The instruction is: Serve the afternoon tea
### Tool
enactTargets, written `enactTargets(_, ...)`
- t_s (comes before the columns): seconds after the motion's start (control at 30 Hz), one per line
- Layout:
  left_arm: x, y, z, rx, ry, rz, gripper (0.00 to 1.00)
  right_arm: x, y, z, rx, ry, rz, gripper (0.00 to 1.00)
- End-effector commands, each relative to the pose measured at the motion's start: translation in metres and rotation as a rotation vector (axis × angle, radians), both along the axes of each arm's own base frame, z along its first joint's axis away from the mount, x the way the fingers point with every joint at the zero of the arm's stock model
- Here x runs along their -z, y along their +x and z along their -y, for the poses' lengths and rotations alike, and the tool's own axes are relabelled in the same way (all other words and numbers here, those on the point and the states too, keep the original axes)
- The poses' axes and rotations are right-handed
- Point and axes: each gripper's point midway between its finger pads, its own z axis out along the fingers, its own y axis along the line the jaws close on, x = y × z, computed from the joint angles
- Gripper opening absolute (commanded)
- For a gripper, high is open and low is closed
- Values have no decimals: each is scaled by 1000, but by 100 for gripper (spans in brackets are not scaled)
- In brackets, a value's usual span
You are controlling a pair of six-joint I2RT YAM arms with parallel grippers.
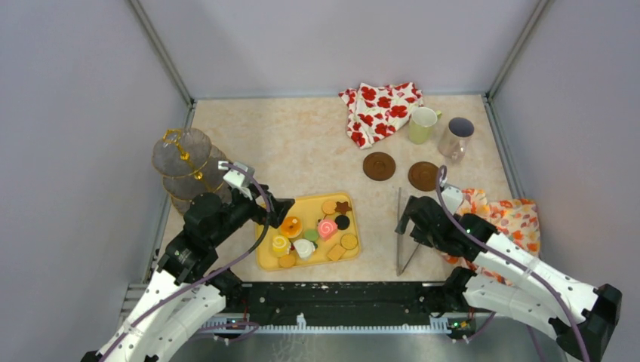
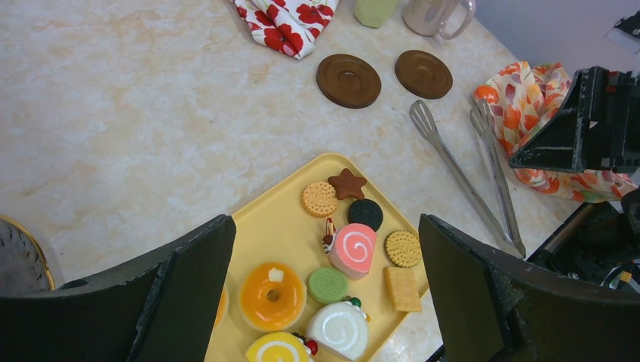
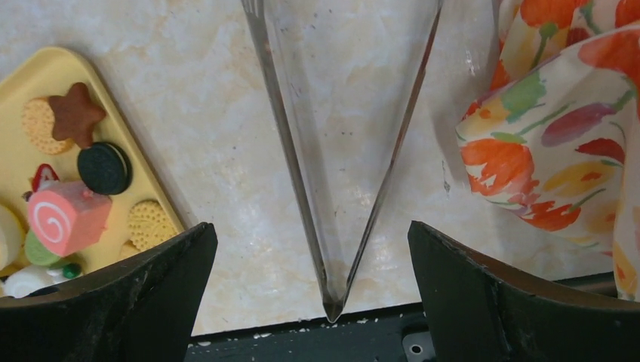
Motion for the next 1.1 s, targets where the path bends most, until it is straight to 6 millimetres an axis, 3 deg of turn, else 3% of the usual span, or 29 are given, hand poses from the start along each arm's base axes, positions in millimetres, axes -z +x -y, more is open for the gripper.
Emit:
enactTargets(0.0,-11,3,-1,-7,-21,48,99,15,-5,-7,36,71,-18,99)
enactTargets(0.17,-10,3,0,-6,-19,45,98,37,-8,-10,40,72,-56,97)
enactTargets(0.63,-10,2,0,-6,-23,45,99,67,-11,-14,1,44,-98,99)
enactTargets(1.07,-11,3,-1,-10,-19,50,98,86,-10,-14,-28,-6,-121,89)
